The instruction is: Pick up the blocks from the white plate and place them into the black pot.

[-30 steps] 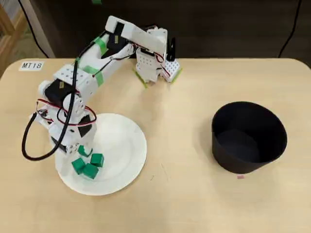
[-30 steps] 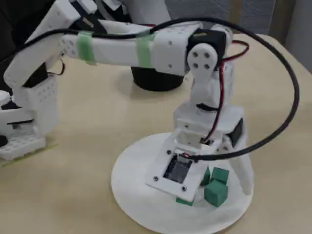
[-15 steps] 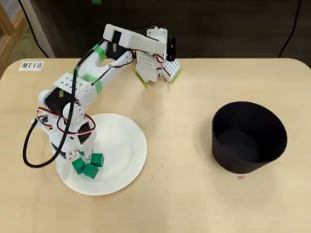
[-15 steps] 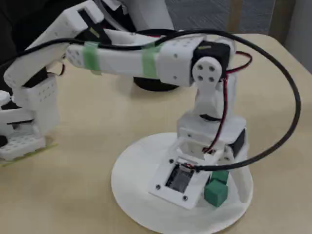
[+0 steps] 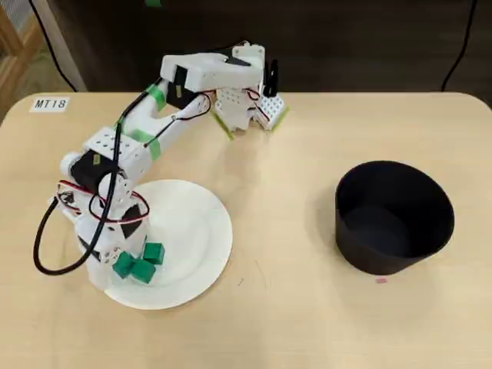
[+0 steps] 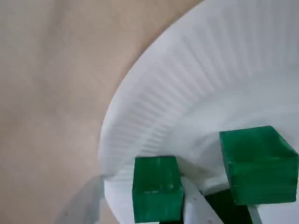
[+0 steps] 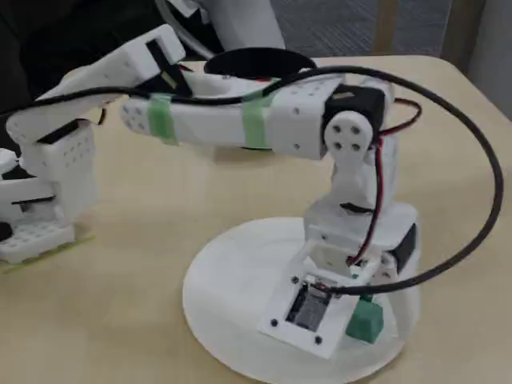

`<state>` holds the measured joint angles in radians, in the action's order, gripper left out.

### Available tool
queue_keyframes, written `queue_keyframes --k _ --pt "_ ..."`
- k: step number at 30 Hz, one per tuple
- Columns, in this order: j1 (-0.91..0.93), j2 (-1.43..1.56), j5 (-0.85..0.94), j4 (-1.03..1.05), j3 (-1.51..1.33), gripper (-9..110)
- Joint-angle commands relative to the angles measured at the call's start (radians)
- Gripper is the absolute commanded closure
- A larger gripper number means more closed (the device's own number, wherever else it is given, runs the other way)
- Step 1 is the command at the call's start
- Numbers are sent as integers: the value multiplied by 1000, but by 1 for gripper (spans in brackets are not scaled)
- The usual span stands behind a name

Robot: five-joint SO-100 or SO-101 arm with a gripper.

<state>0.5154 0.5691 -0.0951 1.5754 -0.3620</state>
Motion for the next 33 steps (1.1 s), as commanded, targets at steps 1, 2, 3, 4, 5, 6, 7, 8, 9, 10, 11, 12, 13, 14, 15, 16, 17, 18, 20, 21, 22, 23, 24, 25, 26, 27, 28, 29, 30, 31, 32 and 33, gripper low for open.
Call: queue_keyframes --k 1,2,3,4,5,6,7,8,9,10,11,12,13,14,15,16,17,18,20,21,22,23,24,25,26,27,28,29,30,31,32,33 --pt "-6 6 -9 6 58 85" --pt "-8 2 -9 6 69 86" --pt "-9 -3 -11 6 81 88" --pt "-9 -5 -14 6 94 90" --pt "-11 -9 -18 6 104 92" --pt "-11 -11 -23 6 114 94" --pt "-12 -12 -28 6 121 95" --pt "-12 -14 -32 6 127 97" --pt "-12 -14 -35 6 130 99" --pt "-14 -14 -35 6 133 100" --pt "-14 -14 -37 6 140 101" --pt "-14 -14 -38 6 146 103" --pt "-15 -14 -40 11 153 104" --pt "-15 -14 -40 14 166 104" --pt "-15 -15 -38 23 189 104" --pt "-15 -15 -35 31 215 104" --pt "-15 -15 -35 43 250 104" --pt "-15 -15 -35 57 290 104" --pt "-20 -17 -37 78 388 104" --pt "-26 -8 -34 80 434 104" --pt "-34 9 -31 80 469 104" --pt "-44 29 -20 80 497 104" --pt "-57 58 -3 81 515 104" --pt "-74 95 15 83 515 104" --pt "-94 130 37 84 515 104" --pt "-120 164 58 86 515 104" --pt "-149 207 77 89 499 104" --pt "-181 264 97 89 457 104" --pt "-215 336 114 89 385 104" --pt "-250 416 129 89 305 104" --pt "-290 495 144 89 227 104" --pt "-333 577 155 89 150 104"
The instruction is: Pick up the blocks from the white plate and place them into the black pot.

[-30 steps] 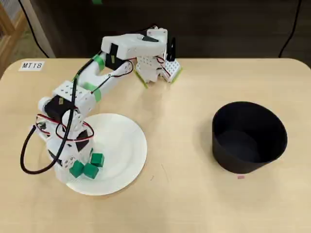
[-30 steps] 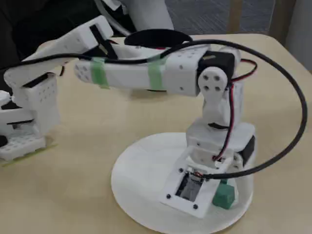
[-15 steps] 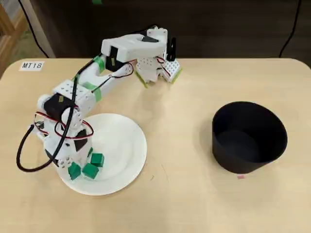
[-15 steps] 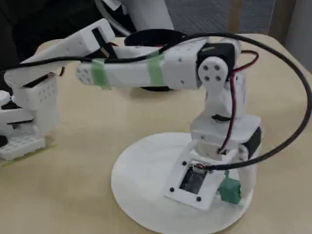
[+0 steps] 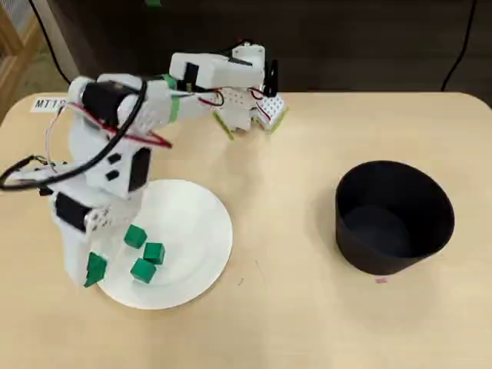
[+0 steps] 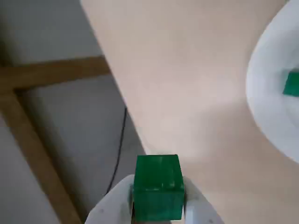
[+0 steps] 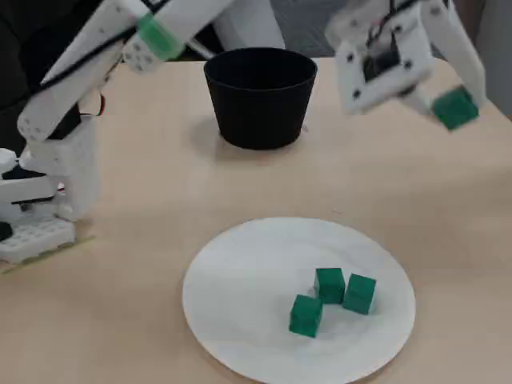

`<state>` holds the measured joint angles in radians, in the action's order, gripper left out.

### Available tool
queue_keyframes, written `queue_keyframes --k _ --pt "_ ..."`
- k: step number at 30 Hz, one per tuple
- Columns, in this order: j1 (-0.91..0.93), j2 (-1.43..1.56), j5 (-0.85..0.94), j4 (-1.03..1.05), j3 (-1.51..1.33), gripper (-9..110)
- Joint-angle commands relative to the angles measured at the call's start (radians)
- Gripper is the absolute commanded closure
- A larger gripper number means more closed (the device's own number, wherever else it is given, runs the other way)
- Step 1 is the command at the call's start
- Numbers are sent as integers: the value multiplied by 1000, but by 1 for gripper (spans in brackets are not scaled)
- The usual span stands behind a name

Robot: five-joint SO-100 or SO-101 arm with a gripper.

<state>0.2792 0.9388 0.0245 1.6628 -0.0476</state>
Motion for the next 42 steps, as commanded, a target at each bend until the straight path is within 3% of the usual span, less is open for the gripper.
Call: queue_keyframes --k 1,7,12,14,23,42 --pt "-143 290 43 2 -244 104" --pt "-497 744 37 -26 -727 104" --pt "-834 1121 -89 -439 -1466 104" --pt "-910 1144 -103 -517 -1624 104" --pt "-1003 1011 -74 -739 -1804 104" --pt "-907 851 -46 -994 -1793 104"
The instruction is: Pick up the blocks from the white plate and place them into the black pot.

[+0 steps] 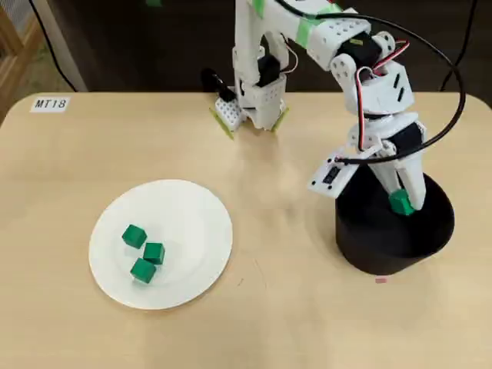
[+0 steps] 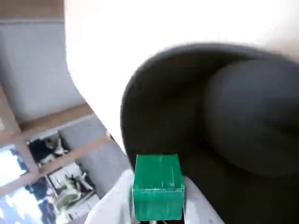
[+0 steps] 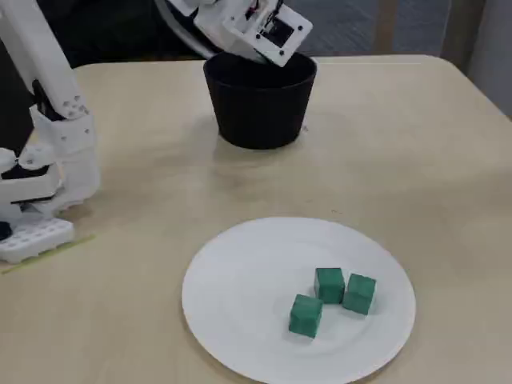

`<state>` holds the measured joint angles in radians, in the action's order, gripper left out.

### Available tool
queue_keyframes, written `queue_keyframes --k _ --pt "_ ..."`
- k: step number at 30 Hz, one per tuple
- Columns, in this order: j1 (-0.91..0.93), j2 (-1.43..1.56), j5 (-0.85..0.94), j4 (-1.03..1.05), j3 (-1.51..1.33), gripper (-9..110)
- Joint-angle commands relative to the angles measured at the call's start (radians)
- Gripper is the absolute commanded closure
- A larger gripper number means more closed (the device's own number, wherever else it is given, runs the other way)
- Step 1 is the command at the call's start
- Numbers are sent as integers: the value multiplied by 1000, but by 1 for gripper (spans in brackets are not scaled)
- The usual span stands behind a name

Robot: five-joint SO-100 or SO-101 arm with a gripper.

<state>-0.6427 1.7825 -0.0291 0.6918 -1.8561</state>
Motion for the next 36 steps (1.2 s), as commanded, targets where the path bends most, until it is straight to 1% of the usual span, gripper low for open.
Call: queue_keyframes --k 1,2,3,4,5,8,11,13,15,18,22,26,28,32,36 --pt "21 8 8 -25 15 104" --pt "26 8 8 -23 15 104" --pt "29 9 14 -15 15 98" --pt "29 12 23 -6 15 90" --pt "29 15 26 0 14 85" --pt "31 21 26 18 12 81" --pt "31 28 26 25 14 83" --pt "32 32 26 25 17 90" --pt "46 55 18 37 17 102" --pt "107 133 43 112 29 104" --pt "291 229 86 273 114 104" --pt "577 212 140 505 255 104" --pt "733 184 146 575 285 104" --pt "973 41 160 690 379 104" --pt "1091 -189 167 813 532 104"
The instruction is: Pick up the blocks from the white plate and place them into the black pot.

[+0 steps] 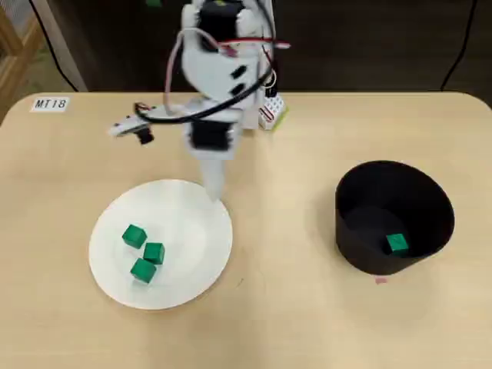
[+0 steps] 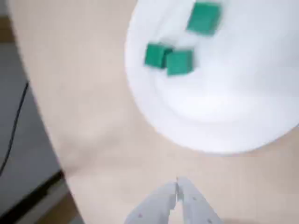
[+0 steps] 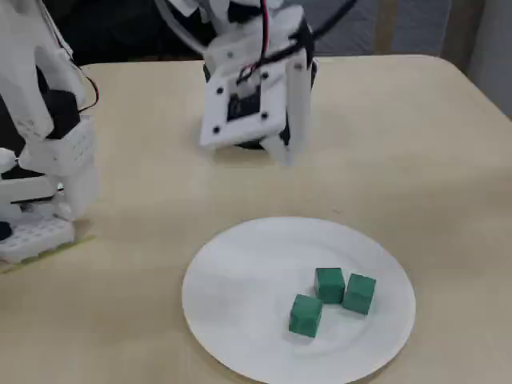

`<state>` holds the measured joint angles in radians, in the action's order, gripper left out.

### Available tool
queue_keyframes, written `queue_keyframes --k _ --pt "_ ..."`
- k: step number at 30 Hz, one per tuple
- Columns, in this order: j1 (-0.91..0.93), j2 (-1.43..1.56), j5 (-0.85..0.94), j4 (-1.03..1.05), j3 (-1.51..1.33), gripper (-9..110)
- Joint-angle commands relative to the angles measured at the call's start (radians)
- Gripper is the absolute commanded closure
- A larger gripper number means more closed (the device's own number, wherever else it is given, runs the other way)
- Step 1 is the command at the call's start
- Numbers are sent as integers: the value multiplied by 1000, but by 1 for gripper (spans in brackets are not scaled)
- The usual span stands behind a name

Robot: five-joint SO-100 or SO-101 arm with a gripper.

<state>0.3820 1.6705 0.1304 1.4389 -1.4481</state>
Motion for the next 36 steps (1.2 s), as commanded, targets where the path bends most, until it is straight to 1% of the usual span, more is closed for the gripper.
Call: queue_keyframes --k 1,6,16,19,23,24,27,29,36 --pt "81 -126 12 83 161 104" --pt "135 -252 15 58 232 104" --pt "227 -374 41 -150 209 104" --pt "224 -410 61 -186 210 104" --pt "202 -445 74 -184 218 104" --pt "199 -448 75 -181 218 103" --pt "192 -436 112 -150 218 92" --pt "187 -425 126 -127 218 87" --pt "184 -423 137 -81 213 75"
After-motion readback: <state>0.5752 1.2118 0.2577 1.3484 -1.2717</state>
